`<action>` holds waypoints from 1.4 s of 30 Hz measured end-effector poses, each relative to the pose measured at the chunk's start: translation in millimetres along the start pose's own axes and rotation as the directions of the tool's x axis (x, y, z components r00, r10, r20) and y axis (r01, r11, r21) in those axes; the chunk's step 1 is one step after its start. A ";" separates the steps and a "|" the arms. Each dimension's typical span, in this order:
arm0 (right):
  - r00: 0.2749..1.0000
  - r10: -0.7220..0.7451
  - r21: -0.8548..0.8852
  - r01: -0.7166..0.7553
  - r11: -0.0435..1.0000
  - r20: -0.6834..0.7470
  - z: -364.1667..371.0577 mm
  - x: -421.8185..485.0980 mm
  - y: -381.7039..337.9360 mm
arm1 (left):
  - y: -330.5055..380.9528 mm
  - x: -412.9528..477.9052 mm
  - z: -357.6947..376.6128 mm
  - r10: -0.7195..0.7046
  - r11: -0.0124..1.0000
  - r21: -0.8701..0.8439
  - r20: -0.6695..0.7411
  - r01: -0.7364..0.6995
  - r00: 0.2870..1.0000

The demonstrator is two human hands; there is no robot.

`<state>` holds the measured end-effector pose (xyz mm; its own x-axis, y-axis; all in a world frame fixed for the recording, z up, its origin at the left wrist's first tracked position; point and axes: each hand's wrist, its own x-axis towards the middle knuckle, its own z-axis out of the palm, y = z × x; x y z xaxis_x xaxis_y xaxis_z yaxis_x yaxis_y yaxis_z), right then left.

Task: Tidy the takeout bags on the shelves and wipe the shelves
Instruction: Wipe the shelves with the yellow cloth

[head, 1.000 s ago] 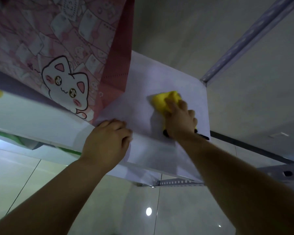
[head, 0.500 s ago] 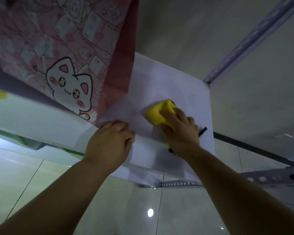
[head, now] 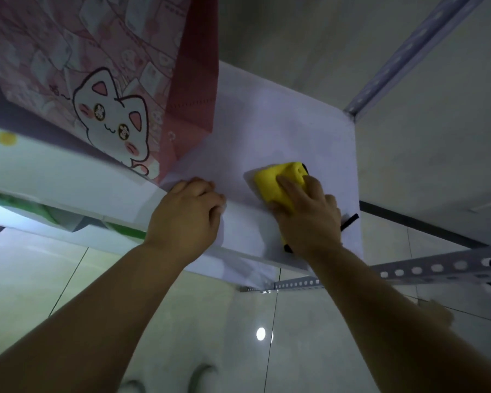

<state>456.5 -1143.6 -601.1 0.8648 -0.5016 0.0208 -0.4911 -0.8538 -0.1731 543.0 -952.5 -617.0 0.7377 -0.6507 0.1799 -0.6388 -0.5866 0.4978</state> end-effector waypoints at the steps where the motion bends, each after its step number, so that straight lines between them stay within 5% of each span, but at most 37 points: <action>1: 1.000 0.005 0.008 -0.005 1.000 0.002 -1.0 -10.9 2.0 | 1.5 0.4 -0.2 0.002 1.000 0.002 0.002 -0.002 1.000; 10: 0.991 0.085 0.190 -0.103 0.976 0.103 -12.4 -75.3 3.4 | 20.8 -33.0 -14.9 -0.131 0.989 -0.054 0.079 0.136 0.988; 22: 0.936 -0.216 0.567 0.021 0.824 0.279 -20.3 -113.8 -89.6 | -4.2 -125.3 -87.1 -0.383 0.921 -0.073 -0.001 0.382 0.924; 32: 0.938 -0.267 0.579 0.093 0.810 0.222 -11.7 -97.1 -202.4 | -94.8 -140.1 -141.7 -0.449 0.893 -0.018 0.022 0.450 0.893; 42: 0.994 -0.052 0.453 0.001 0.892 0.100 25.9 -48.5 -300.4 | -208.9 -126.7 -199.2 -0.350 0.934 0.099 0.047 0.344 0.936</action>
<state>564.8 -859.2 -575.6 0.8955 -0.4397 -0.0691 -0.3895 -0.6988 -0.6000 626.4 -651.4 -574.8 0.9033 -0.4266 -0.0459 -0.3644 -0.8192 0.4430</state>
